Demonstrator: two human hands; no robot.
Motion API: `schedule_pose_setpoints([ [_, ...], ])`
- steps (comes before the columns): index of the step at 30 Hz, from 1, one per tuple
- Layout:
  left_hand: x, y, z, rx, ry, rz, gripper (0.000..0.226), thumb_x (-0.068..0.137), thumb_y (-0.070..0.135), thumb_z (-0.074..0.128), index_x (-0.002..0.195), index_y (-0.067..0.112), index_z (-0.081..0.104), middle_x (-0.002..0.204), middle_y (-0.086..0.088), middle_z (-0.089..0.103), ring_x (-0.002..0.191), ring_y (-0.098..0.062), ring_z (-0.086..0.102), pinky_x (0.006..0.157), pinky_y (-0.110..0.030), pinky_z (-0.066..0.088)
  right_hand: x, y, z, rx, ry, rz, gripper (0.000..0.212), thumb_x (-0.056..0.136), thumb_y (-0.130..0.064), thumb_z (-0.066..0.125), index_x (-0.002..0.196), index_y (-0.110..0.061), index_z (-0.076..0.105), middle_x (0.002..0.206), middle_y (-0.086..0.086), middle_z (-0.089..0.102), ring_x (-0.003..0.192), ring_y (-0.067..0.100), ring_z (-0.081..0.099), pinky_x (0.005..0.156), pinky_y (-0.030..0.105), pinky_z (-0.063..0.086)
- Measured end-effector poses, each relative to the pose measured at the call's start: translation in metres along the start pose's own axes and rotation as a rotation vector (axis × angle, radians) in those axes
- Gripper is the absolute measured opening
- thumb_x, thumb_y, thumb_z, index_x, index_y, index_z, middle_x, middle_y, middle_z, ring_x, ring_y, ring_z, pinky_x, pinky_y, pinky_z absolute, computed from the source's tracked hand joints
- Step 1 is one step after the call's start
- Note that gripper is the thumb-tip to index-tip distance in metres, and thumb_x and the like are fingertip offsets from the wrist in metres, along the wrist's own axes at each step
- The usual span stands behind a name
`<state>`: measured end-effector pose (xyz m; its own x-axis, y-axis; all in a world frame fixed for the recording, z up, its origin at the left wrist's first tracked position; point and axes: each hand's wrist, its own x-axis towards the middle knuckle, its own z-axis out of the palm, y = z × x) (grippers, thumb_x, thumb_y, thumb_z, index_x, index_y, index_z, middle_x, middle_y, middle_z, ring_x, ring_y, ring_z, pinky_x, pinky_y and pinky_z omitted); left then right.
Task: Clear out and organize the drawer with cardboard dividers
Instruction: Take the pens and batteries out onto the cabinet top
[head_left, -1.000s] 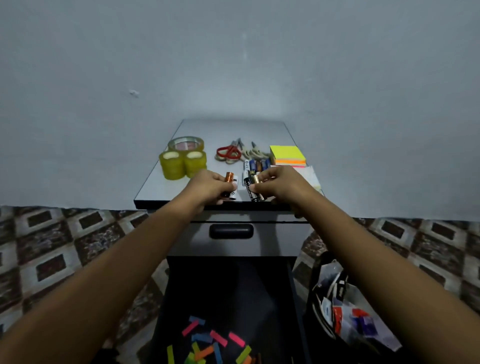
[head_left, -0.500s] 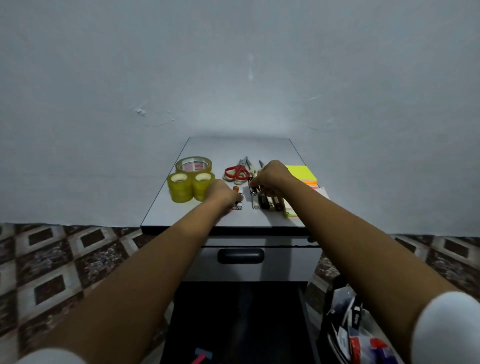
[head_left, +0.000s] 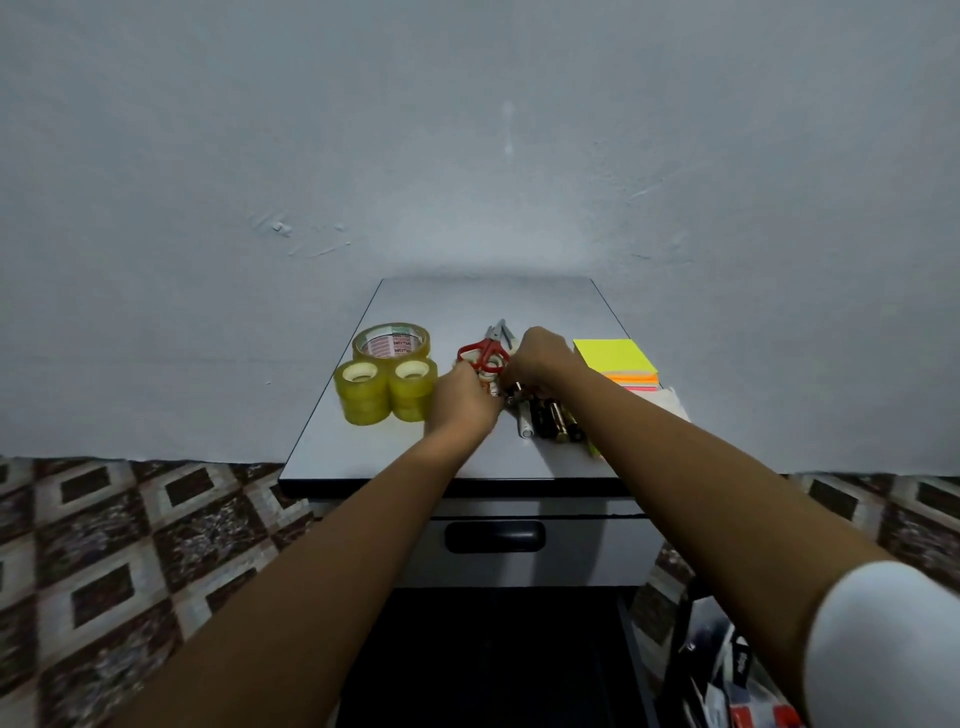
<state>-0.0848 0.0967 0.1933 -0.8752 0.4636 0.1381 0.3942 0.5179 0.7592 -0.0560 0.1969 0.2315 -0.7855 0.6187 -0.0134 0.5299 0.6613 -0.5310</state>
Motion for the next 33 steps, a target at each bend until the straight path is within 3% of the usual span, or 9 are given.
schedule_pose_setpoints([
  [5, -0.011, -0.007, -0.011, 0.062, -0.076, 0.115, 0.016, 0.083, 0.014, 0.064, 0.099, 0.012, 0.060, 0.091, -0.002, 0.061, 0.083, -0.019, 0.057, 0.066, -0.025, 0.042, 0.001, 0.003, 0.000, -0.041, 0.055, -0.038, 0.038, 0.078, -0.010, 0.069, 0.062, -0.013, 0.034, 0.089, 0.011, 0.052, 0.094, 0.028, 0.057, 0.046, 0.024, 0.033],
  [7, -0.013, -0.010, -0.012, 0.095, -0.109, 0.144, 0.016, 0.082, 0.015, 0.066, 0.097, 0.013, 0.063, 0.088, 0.001, 0.061, 0.079, -0.015, 0.055, 0.063, -0.023, 0.041, 0.001, 0.005, 0.001, -0.064, 0.077, -0.042, 0.034, 0.079, -0.012, 0.068, 0.065, -0.012, 0.038, 0.093, 0.014, 0.056, 0.100, 0.028, 0.058, 0.054, 0.028, 0.035],
  [9, -0.013, -0.011, -0.012, 0.142, -0.114, 0.166, 0.019, 0.082, 0.017, 0.066, 0.100, 0.013, 0.065, 0.094, -0.001, 0.065, 0.081, -0.015, 0.057, 0.061, -0.023, 0.040, 0.003, 0.006, 0.003, -0.062, 0.090, -0.048, 0.033, 0.080, -0.012, 0.066, 0.064, -0.011, 0.038, 0.088, 0.013, 0.053, 0.091, 0.026, 0.054, 0.062, 0.027, 0.035],
  [12, -0.012, -0.012, -0.010, 0.190, -0.077, 0.197, 0.020, 0.085, 0.015, 0.063, 0.104, 0.010, 0.066, 0.104, -0.008, 0.067, 0.086, -0.018, 0.057, 0.066, -0.024, 0.040, 0.004, 0.008, 0.005, -0.051, 0.103, -0.043, 0.030, 0.080, -0.009, 0.063, 0.062, -0.009, 0.039, 0.082, 0.009, 0.048, 0.081, 0.023, 0.046, 0.058, 0.026, 0.034],
  [14, -0.012, -0.014, -0.010, 0.186, -0.056, 0.205, 0.019, 0.086, 0.013, 0.061, 0.104, 0.008, 0.066, 0.105, -0.009, 0.067, 0.087, -0.018, 0.058, 0.067, -0.023, 0.038, 0.005, 0.009, 0.005, -0.040, 0.105, -0.045, 0.008, 0.080, -0.007, 0.062, 0.079, 0.000, 0.058, 0.082, 0.011, 0.052, 0.079, 0.024, 0.050, 0.058, 0.025, 0.036],
  [17, -0.009, -0.015, -0.009, 0.191, -0.036, 0.213, 0.020, 0.087, 0.013, 0.060, 0.105, 0.008, 0.067, 0.108, -0.009, 0.067, 0.094, -0.021, 0.060, 0.068, -0.023, 0.038, 0.007, 0.014, 0.004, -0.057, 0.075, -0.064, 0.026, 0.077, -0.006, 0.061, 0.102, -0.001, 0.067, 0.095, 0.016, 0.067, 0.090, 0.027, 0.063, 0.065, 0.025, 0.044],
  [24, -0.003, -0.015, -0.005, 0.225, -0.009, 0.231, 0.023, 0.088, 0.014, 0.060, 0.108, 0.007, 0.068, 0.108, -0.012, 0.068, 0.094, -0.024, 0.062, 0.076, -0.031, 0.049, 0.004, 0.022, 0.002, -0.117, 0.014, -0.156, 0.022, 0.076, -0.013, 0.069, 0.095, -0.004, 0.074, 0.098, 0.012, 0.071, 0.095, 0.024, 0.063, 0.075, 0.028, 0.050],
  [29, -0.003, -0.015, -0.004, 0.215, 0.016, 0.230, 0.025, 0.088, 0.015, 0.061, 0.111, 0.007, 0.067, 0.109, -0.012, 0.067, 0.096, -0.025, 0.062, 0.079, -0.031, 0.050, -0.007, 0.022, -0.001, -0.147, -0.015, -0.232, 0.021, 0.078, -0.015, 0.070, 0.096, -0.006, 0.075, 0.099, 0.011, 0.071, 0.095, 0.020, 0.063, 0.059, 0.020, 0.040],
  [33, -0.005, -0.015, -0.001, 0.188, 0.036, 0.218, 0.023, 0.089, 0.013, 0.059, 0.109, 0.006, 0.067, 0.106, -0.012, 0.068, 0.092, -0.024, 0.063, 0.076, -0.031, 0.050, -0.010, 0.023, 0.001, -0.160, 0.022, -0.257, 0.020, 0.080, -0.016, 0.069, 0.097, -0.007, 0.075, 0.100, 0.011, 0.071, 0.096, 0.021, 0.062, 0.069, 0.019, 0.036],
])
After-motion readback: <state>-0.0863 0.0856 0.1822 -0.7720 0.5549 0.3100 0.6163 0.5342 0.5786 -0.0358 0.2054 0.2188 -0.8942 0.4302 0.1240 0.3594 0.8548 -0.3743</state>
